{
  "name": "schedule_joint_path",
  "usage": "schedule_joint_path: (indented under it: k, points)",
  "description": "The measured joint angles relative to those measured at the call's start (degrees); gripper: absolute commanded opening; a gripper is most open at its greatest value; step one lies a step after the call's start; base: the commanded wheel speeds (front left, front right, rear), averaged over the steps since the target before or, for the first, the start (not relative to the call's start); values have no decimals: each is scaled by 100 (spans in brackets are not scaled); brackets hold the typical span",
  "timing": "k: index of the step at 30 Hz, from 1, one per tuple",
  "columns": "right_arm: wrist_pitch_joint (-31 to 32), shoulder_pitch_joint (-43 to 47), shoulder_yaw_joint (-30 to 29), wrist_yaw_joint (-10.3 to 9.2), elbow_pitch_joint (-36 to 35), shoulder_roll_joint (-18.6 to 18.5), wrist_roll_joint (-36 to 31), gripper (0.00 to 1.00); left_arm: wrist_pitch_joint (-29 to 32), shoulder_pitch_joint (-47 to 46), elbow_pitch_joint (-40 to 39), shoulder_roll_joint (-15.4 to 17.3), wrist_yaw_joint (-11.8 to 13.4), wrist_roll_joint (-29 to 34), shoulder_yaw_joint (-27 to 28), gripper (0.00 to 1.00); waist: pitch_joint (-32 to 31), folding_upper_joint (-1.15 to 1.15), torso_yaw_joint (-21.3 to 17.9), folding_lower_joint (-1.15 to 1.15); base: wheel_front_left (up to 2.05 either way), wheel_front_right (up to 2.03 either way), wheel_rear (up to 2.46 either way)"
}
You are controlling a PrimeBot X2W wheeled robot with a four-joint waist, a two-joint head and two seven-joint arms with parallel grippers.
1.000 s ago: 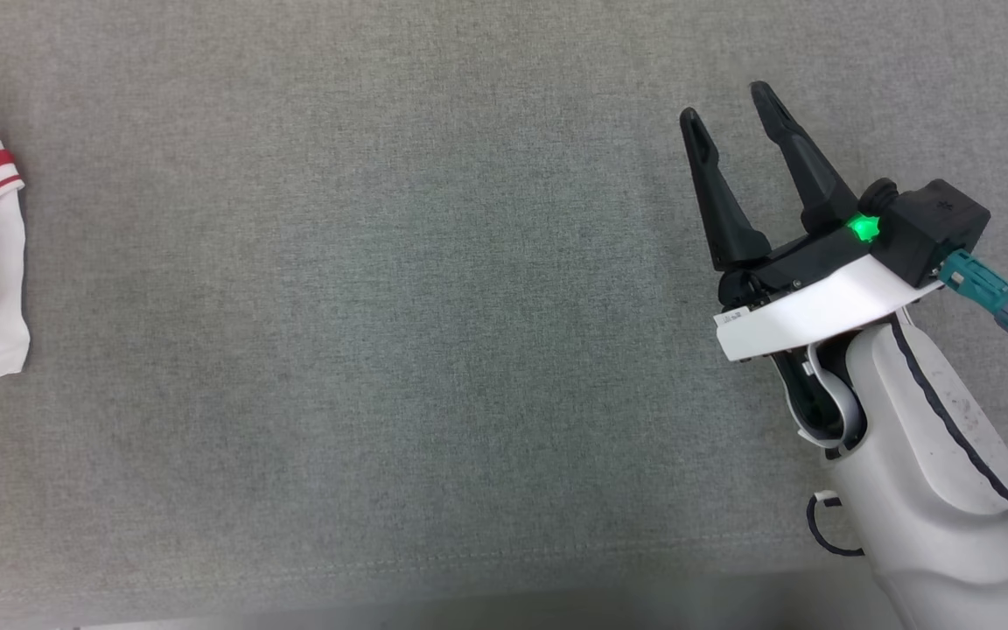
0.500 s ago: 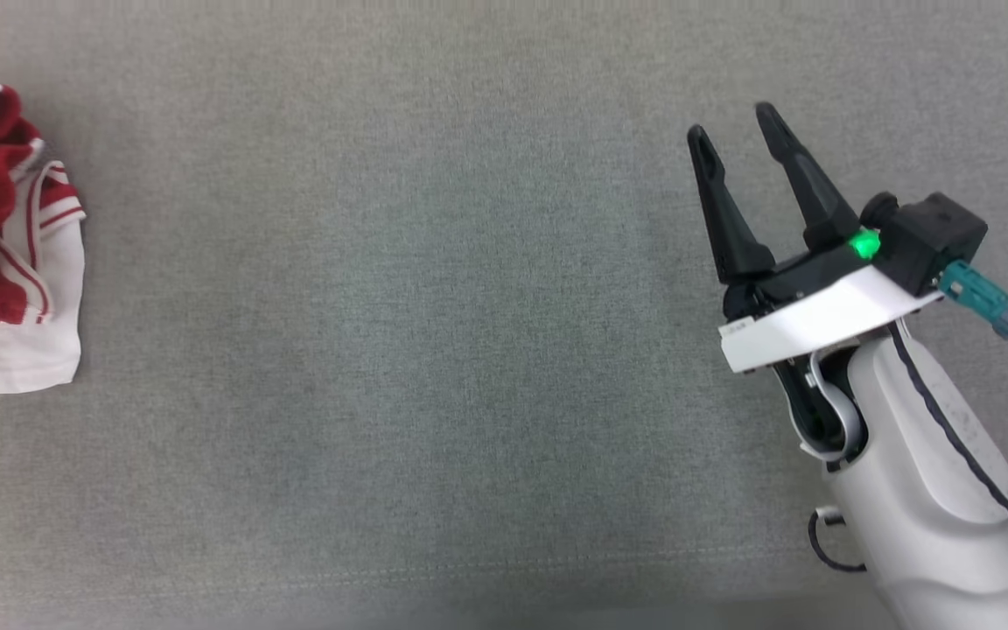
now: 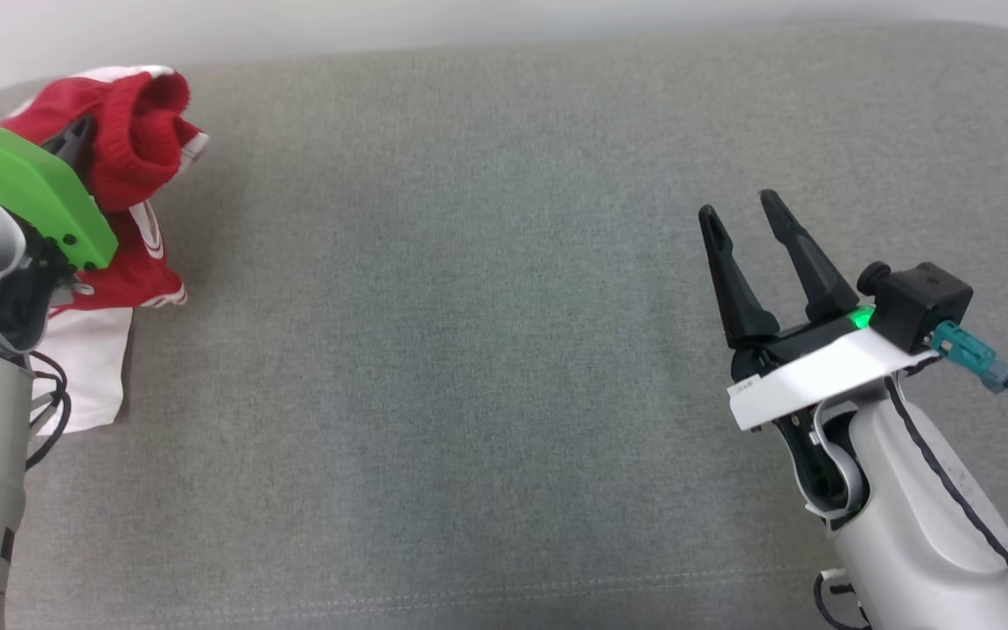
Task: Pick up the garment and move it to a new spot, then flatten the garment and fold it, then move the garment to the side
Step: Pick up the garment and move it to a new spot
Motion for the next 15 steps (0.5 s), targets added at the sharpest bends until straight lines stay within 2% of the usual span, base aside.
schedule_joint_path:
  k: [6,15]
  points:
    - [0,210,41,0,7,36,59,100,116,138,-296,5,0,-278,-230,0,-365,0,-121,0,0,0,0]
    - [0,241,80,0,-123,119,99,100,493,170,-662,56,0,-514,-635,0,-482,0,-606,0,0,0,0]
